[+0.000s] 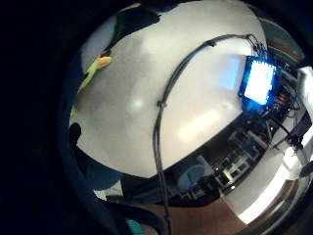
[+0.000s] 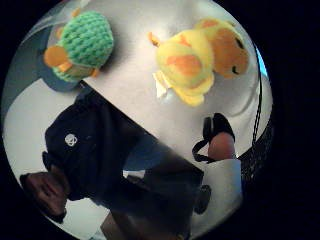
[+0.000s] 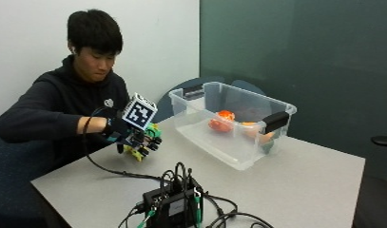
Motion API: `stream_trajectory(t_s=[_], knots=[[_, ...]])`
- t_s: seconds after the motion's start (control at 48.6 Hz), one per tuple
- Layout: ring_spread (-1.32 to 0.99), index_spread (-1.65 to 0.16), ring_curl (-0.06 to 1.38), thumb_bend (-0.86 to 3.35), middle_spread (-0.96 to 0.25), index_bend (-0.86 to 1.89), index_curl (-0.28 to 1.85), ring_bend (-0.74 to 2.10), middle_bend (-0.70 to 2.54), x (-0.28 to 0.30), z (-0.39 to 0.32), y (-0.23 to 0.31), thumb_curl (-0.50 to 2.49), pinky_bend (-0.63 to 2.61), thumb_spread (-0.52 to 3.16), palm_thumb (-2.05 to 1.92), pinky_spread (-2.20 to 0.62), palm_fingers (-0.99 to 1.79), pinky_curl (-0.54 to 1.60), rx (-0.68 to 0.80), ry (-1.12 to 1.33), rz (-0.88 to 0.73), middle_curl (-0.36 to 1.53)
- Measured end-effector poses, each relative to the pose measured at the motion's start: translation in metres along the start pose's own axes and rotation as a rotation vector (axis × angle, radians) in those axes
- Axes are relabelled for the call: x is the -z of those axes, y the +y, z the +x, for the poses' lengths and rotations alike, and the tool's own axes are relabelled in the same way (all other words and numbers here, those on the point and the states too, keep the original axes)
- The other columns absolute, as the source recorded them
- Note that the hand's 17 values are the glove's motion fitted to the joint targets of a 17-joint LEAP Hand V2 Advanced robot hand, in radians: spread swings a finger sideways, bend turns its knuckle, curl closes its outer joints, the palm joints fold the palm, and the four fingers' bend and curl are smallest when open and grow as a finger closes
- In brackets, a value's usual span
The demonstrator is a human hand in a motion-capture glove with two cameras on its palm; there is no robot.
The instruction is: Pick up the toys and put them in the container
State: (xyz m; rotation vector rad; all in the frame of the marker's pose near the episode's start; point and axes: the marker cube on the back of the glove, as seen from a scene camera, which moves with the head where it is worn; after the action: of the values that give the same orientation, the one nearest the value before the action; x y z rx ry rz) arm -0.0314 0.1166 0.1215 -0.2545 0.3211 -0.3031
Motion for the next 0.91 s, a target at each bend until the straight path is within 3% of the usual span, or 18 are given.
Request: stream_trajectory(t_s=[0.185,0.35,0.412,0.7,0.906], knots=[[-0.01,-0.36,0.19,0.33,0.01,0.40,0.39,0.09,0.01,-0.005,-0.001,-0.014,0.52,0.70,1.44,0.72,0.02,-0.26,0.35,0.043,-0.008,0.044,0.15],[-0.04,-0.38,0.14,0.29,-0.04,0.95,0.56,0.10,0.15,0.008,-0.006,-0.020,0.53,0.56,1.39,0.69,0.01,0.01,0.31,0.061,-0.107,0.243,0.15],[-0.07,-0.36,0.12,0.26,-0.07,1.03,0.59,0.12,0.27,0.026,-0.005,-0.018,0.53,0.52,1.35,0.68,0.01,0.12,0.30,0.062,-0.197,0.330,0.19],[-0.16,-0.22,0.10,0.22,-0.19,1.09,0.67,0.16,0.50,0.191,0.000,-0.005,0.57,0.48,1.27,0.70,0.01,0.19,0.30,0.063,-0.231,0.728,0.31],[-0.22,-0.20,0.13,0.20,-0.23,1.03,0.66,0.22,0.53,0.301,0.012,-0.067,0.58,0.48,1.29,0.71,0.00,0.21,0.31,-0.130,-0.049,0.846,0.34]])
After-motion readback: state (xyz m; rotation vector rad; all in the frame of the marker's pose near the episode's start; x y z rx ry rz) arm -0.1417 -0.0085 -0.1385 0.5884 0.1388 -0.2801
